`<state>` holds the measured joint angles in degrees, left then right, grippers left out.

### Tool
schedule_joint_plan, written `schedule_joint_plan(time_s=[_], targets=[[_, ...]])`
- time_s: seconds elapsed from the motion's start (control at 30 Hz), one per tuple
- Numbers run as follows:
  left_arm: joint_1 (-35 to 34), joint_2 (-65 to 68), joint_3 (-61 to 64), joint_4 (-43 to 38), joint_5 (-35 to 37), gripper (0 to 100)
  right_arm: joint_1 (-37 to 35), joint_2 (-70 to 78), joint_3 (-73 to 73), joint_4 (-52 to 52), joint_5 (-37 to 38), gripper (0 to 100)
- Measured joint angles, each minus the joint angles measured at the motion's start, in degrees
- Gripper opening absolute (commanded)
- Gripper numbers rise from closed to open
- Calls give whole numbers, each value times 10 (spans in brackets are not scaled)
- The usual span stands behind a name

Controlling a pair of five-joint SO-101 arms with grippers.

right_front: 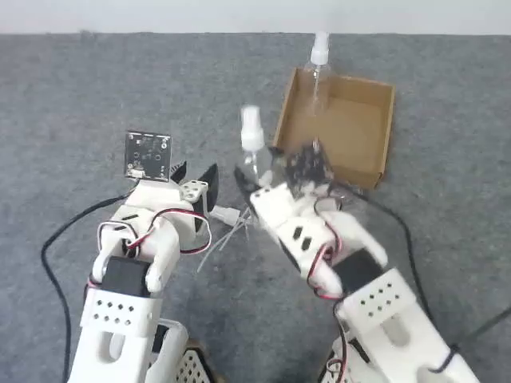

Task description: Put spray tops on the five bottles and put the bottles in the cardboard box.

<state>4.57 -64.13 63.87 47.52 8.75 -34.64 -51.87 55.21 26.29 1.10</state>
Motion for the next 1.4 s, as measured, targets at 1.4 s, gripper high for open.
schedule_joint_plan(time_s=[1.4], targets=[[69, -163, 56, 18, -39, 258, -72, 215, -447, 331, -1, 6]])
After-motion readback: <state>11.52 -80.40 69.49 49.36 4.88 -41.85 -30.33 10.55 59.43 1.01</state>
